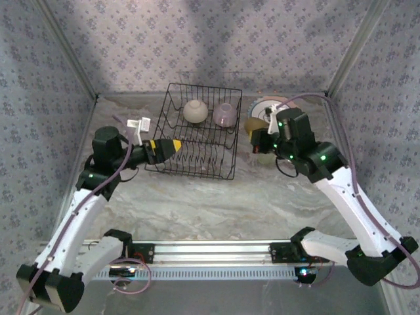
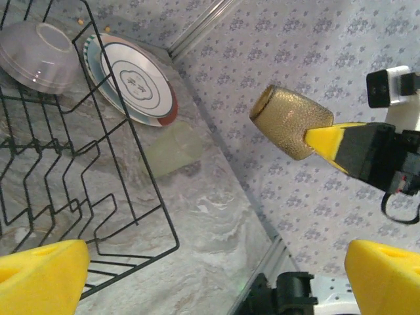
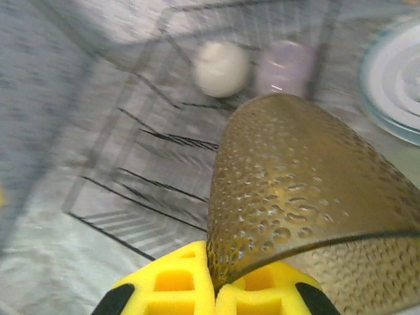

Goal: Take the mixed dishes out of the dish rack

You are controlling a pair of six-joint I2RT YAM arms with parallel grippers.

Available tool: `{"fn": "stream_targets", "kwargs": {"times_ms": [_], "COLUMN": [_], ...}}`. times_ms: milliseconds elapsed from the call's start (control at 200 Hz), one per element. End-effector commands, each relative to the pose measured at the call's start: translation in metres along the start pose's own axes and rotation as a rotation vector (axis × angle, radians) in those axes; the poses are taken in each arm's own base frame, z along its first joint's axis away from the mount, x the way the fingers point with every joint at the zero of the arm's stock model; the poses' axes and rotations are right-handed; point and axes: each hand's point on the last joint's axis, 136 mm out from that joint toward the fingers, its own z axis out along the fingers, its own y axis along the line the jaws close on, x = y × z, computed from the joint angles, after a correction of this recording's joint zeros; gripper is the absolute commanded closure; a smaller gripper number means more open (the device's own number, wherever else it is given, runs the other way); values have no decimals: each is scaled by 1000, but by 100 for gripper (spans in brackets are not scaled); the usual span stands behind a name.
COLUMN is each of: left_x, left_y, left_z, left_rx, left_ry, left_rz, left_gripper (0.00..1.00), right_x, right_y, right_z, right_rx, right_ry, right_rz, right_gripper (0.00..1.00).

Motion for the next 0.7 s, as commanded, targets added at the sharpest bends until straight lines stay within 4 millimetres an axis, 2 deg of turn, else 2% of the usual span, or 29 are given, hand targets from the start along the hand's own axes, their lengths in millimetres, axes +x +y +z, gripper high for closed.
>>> {"fn": "stream_targets", "kwargs": {"times_ms": [0, 105, 195, 370, 695], "left_x": [17, 17, 18, 24, 26], "left_y": [14, 10, 7, 5, -3], "left_z": [-5, -11, -16, -17, -21], "left_rx": [-70, -74, -89, -78, -45], "left_ry": [26, 25, 21, 23, 11], "left_rz": [46, 73, 107, 112, 136], "left_gripper": [1, 1, 1, 1, 1], "right_x": [45, 61, 74, 94, 109], "right_y": [-65, -96, -110, -124, -147], "right_z": [-23, -23, -18, 1, 38], "right_rx": [291, 400, 434, 438, 511], "right_ry": [200, 283, 340, 460, 607], "right_rz": [-59, -44, -16, 17, -16], "right_gripper": [100, 100, 100, 100, 100]}}
